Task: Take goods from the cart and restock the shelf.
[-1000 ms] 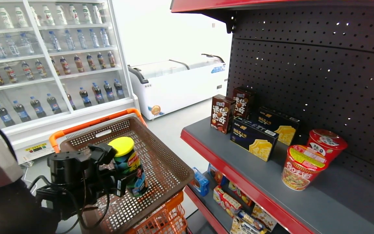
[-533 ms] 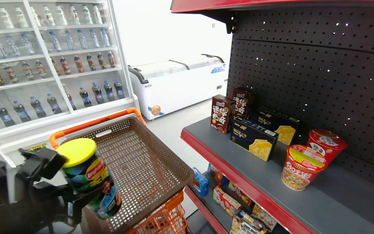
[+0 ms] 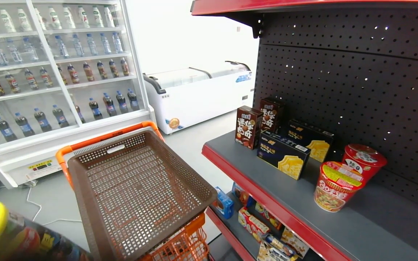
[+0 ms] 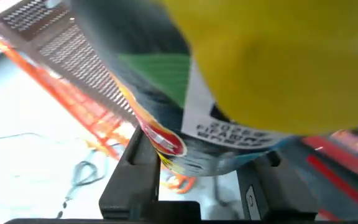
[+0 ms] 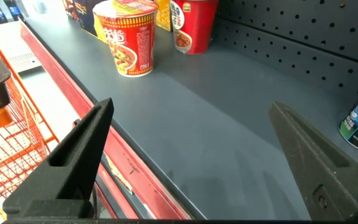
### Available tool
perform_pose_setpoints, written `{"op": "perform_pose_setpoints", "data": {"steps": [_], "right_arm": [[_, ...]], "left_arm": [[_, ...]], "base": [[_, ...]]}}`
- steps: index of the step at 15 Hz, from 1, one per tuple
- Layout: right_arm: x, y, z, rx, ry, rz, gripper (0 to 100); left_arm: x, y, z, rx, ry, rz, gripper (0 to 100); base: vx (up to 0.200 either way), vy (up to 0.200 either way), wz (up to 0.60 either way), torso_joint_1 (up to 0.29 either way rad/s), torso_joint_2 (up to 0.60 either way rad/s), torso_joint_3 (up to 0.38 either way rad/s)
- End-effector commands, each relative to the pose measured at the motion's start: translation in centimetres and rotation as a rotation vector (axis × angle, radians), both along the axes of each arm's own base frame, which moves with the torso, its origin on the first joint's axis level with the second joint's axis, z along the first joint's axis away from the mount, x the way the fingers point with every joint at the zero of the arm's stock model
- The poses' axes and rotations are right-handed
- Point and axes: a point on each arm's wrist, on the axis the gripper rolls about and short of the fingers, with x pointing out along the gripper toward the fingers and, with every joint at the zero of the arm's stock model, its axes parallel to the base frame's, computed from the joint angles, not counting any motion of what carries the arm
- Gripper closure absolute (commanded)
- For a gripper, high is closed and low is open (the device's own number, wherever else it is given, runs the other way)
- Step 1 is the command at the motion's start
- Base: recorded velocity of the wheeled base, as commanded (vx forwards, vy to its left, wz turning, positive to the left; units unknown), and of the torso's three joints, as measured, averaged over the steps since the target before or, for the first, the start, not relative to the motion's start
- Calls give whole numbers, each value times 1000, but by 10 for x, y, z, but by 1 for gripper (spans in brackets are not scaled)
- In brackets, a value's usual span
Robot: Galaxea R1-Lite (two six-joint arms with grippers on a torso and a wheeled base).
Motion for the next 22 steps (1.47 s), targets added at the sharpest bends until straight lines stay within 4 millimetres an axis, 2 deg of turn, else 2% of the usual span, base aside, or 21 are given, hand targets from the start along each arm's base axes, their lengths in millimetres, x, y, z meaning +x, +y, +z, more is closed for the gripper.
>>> {"op": "perform_pose_setpoints", "data": {"steps": [1, 3, 5, 22], "right_arm": [[0, 0, 0, 0, 1, 0, 0], [0, 0, 0, 0, 1, 1, 0], [0, 0, 0, 0, 1, 1, 0], [0, 0, 0, 0, 2, 1, 0]], "left_arm": [[-52, 9, -21, 99, -147, 44, 100], [-69, 11, -28, 99, -154, 56, 100], [-75, 12, -25, 98, -146, 53, 100], [-72, 12, -34, 102, -115, 50, 100]], "base": [[0, 0, 0, 0, 0, 0], [0, 0, 0, 0, 0, 0], [0, 0, -600, 0, 2, 5], [0, 0, -600, 3, 2, 3]]}}
